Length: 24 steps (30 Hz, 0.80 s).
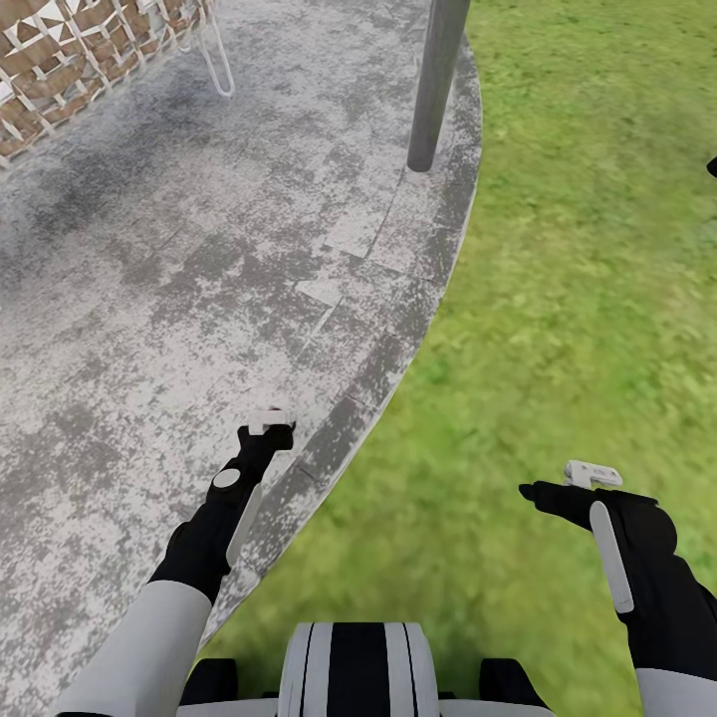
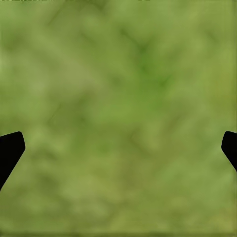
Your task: Pick up the pesticide atomizer in the garden and spray insectifuge to fully cover both potted plants in the garden.
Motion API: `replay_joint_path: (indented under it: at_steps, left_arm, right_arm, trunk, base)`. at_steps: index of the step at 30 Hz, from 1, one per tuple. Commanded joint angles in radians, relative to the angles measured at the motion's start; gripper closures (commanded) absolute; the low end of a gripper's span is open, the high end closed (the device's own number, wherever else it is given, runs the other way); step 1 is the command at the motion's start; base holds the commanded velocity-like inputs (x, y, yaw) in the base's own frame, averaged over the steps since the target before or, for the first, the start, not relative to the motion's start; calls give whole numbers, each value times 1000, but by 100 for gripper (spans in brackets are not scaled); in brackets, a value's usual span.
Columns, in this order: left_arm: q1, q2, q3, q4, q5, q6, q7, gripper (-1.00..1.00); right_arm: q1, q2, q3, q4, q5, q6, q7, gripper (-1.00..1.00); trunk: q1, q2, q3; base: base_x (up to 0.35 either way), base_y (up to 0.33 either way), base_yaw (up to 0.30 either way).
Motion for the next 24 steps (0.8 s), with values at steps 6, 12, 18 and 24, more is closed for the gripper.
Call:
replay_joint_path:
  at_steps: [6, 12, 18, 24]
  left_arm:
    - [0, 0, 0, 0, -2, 6, 3, 100]
    - [0, 0, -2, 0, -2, 6, 3, 100]
    - [0, 0, -1, -1, -4, 6, 3, 100]
    - [0, 0, 0, -1, -5, 6, 3, 100]
  right_arm:
    - [0, 0, -1, -1, -4, 4, 0, -100]
    - [0, 0, -1, -1, -4, 4, 0, -100]
    - [0, 0, -1, -1, -4, 4, 0, -100]
    - [0, 0, -1, -1, -4, 4, 0, -100]
  trunk:
    - [0, 0, -1]
    - [0, 0, -1]
    - [0, 0, -1]
    - [0, 0, -1]
  base:
    - [0, 0, 0]
    - [0, 0, 0]
    - [0, 0, 0]
    - [0, 0, 0]
